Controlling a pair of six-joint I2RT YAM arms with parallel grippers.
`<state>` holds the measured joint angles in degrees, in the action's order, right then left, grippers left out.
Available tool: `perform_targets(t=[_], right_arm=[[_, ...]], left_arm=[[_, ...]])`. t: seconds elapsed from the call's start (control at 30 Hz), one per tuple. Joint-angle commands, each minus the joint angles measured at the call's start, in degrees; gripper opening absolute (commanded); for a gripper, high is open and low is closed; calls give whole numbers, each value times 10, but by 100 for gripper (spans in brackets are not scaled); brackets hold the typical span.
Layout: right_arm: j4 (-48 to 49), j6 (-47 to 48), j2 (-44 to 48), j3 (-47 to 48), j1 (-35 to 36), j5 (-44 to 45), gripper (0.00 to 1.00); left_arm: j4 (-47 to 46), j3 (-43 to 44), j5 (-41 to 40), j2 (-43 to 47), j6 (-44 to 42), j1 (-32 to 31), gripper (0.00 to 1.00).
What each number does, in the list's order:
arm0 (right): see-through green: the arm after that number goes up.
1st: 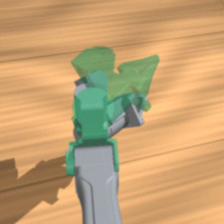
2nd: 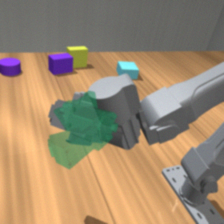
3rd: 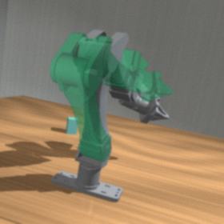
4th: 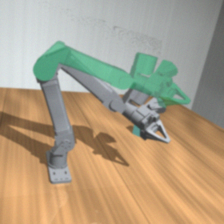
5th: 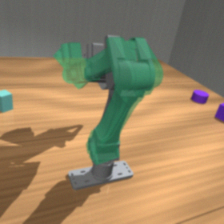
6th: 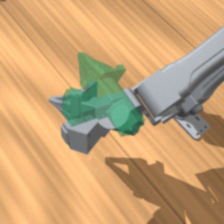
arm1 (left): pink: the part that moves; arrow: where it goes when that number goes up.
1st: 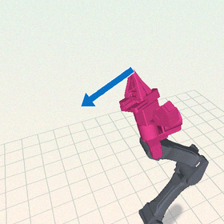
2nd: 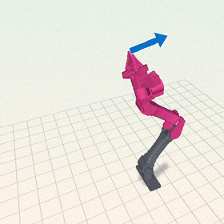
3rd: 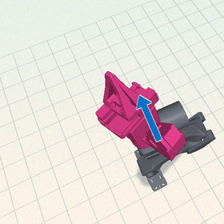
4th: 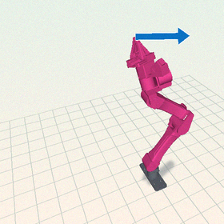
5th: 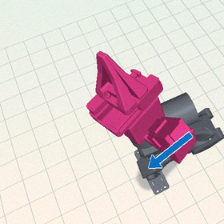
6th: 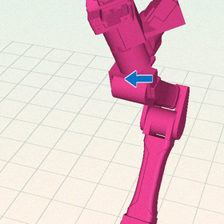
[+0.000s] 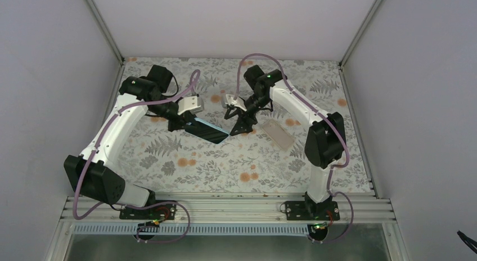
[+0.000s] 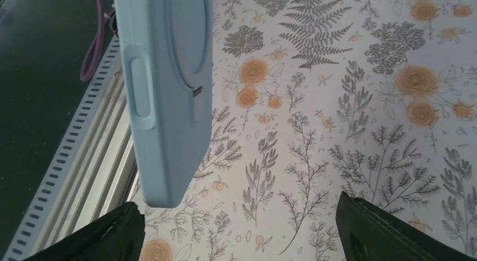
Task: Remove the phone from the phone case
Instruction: Remove the phone case from the phone.
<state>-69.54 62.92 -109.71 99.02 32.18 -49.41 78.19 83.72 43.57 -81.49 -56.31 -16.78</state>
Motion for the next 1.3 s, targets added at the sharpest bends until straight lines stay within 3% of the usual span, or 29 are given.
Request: perform_targets(t=[0.0,0.53,0.93,1.27], right_arm=[[-33,25,-13,12,3,-25,88],[37,-44,-29,24,5,5,84],[158,-157,-36,68,4,108,83],[187,-182,-51,108,12,148,83]], left_arm=[[-6,7,40,9,-6,-1,2],[-5,7,37,10,-7,-2,2],[-4,-17,85,27,-19,-2,2],[-4,-24,111,27,-27,-1,2]])
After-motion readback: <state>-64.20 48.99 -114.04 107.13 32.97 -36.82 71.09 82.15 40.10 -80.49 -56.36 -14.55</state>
